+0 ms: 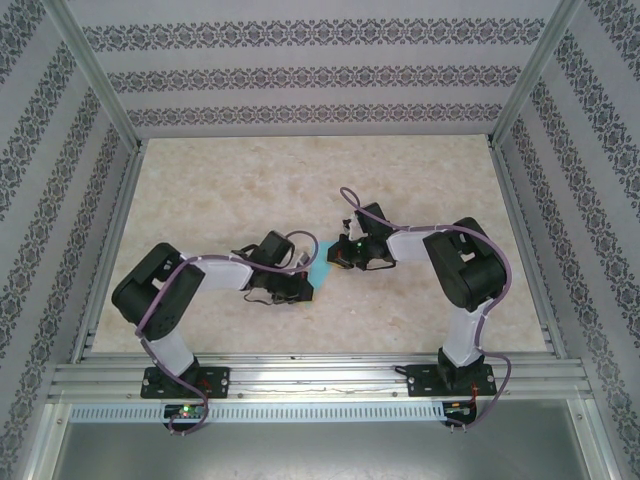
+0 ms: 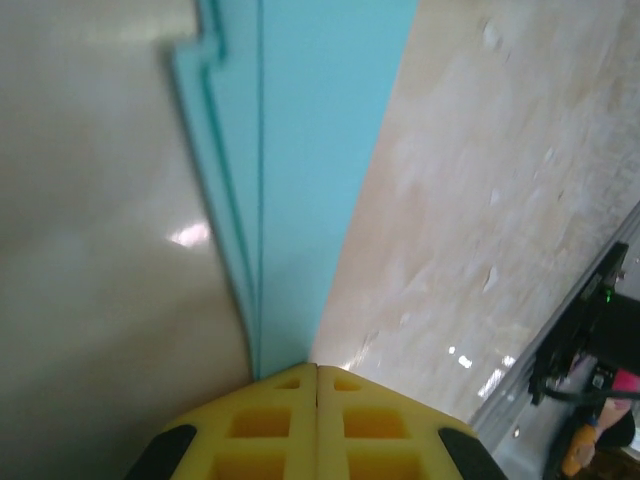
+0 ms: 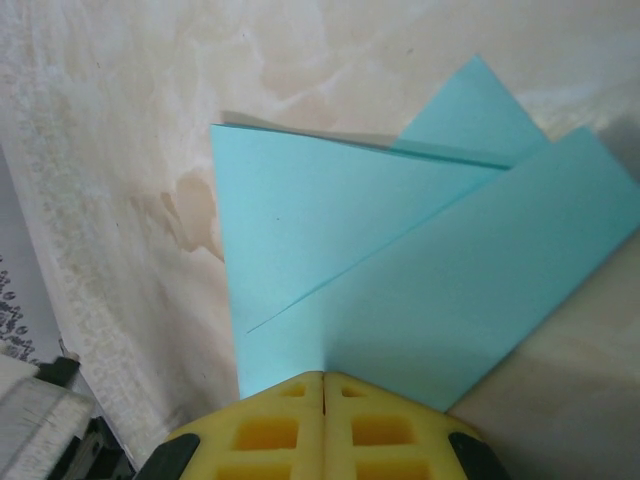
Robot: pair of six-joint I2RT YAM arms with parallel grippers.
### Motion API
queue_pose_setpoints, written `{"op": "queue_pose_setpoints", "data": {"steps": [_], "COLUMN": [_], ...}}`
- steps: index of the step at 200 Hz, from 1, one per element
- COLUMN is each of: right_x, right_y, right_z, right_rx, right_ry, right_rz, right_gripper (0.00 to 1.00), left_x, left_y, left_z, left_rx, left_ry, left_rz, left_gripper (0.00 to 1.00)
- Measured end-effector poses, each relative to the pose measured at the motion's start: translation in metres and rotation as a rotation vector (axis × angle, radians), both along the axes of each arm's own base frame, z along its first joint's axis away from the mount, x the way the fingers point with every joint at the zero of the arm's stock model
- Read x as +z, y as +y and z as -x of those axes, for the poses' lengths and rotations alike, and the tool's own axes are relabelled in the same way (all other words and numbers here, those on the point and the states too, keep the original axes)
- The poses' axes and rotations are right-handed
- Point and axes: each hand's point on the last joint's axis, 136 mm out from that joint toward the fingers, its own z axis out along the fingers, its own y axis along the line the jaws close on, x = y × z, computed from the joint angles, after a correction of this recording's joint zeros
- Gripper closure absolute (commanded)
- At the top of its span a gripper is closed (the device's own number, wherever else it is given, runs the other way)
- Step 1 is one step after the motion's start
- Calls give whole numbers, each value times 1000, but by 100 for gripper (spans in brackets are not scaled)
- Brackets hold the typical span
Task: Fold a paper plane with a square sheet of paper (pick it up from the middle)
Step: Fold the wing for the fifth time at the center of the table, then move a paper plane to the center of the table.
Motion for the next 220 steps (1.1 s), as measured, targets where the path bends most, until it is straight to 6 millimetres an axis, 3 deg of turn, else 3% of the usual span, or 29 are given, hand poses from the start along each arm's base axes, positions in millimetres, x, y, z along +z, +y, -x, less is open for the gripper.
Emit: {"op": "queue_pose_setpoints", "data": {"steps": [38, 63, 78, 101, 115, 137, 165, 183, 220], "right_x": [0, 1, 2, 6, 12, 32, 53, 51, 35], "right_y": [0, 1, 2, 2, 2, -2, -13, -22, -38], "right_z": [0, 0, -1, -5, -7, -11, -7, -4, 4], "right_rx": [1, 7, 7, 5, 2, -19, -52, -75, -114], "right_ry": [3, 1, -3, -17, -35, -90, -155, -158, -119], "right_rz": [-6, -11, -10, -8, -5, -1, 1, 18, 55], "right_gripper": [100, 96, 88, 80, 79, 78, 78, 78, 78], "left_x": [2, 18, 31, 48, 53, 48, 32, 23, 14], "left_y": [11, 11, 7, 8, 13, 24, 25, 25, 24], "left_z": [26, 23, 8, -31, -54, -76, -81, -80, -77], "left_rx": [-34, -34, -24, 36, 79, 132, 126, 113, 101], "left_ry": [58, 24, -16, -84, -113, -124, -84, -63, -34], "left_rz": [-19, -1, 22, 34, 18, -28, -61, -71, -80], "left_gripper": [100, 100, 100, 100, 95, 91, 80, 73, 69]}}
